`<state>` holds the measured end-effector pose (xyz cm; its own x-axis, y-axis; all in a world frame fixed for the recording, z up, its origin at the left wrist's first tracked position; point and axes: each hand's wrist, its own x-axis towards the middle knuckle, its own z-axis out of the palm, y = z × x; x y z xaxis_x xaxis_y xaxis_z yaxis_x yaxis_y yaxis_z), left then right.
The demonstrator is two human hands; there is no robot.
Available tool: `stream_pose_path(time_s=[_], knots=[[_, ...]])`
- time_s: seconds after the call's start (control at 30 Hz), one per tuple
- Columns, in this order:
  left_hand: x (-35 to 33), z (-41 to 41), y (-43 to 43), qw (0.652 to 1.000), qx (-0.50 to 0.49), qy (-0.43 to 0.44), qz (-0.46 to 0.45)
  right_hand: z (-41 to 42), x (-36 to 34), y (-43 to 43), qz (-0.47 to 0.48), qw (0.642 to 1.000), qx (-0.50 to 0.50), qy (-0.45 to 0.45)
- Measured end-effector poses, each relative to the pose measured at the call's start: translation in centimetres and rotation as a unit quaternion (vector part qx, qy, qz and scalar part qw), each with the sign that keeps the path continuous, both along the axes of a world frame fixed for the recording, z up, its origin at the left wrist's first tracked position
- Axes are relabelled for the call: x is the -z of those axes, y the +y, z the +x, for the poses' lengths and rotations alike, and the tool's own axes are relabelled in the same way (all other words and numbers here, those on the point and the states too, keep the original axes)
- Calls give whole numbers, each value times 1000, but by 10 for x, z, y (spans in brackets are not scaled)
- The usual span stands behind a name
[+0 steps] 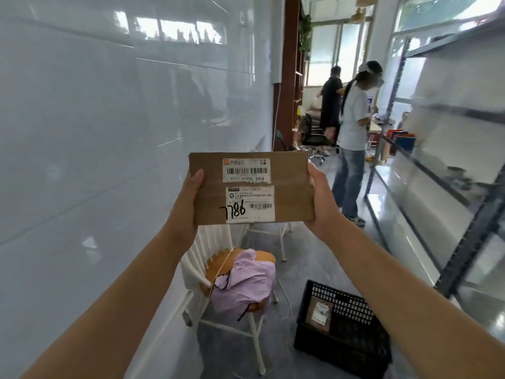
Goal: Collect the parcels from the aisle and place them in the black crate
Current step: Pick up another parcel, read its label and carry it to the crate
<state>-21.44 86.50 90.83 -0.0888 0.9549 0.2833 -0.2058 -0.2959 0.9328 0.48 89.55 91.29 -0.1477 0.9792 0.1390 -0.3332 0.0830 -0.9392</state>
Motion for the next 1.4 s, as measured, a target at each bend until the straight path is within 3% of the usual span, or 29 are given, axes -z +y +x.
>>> stream_pose_path(time_s=[0.33,0.8,1.13,1.4], knots=[[16,147,98,989,143,-3,-44,147,12,27,-21,986,163,8],[21,332,249,976,200,-26,-81,321,9,141,-12,978,208,-17],[83,405,384,966,241,29,-84,392,84,263,-105,968,228,-13],[170,456,518,947,271,61,-163,435,178,385,-200,939,280,-23]])
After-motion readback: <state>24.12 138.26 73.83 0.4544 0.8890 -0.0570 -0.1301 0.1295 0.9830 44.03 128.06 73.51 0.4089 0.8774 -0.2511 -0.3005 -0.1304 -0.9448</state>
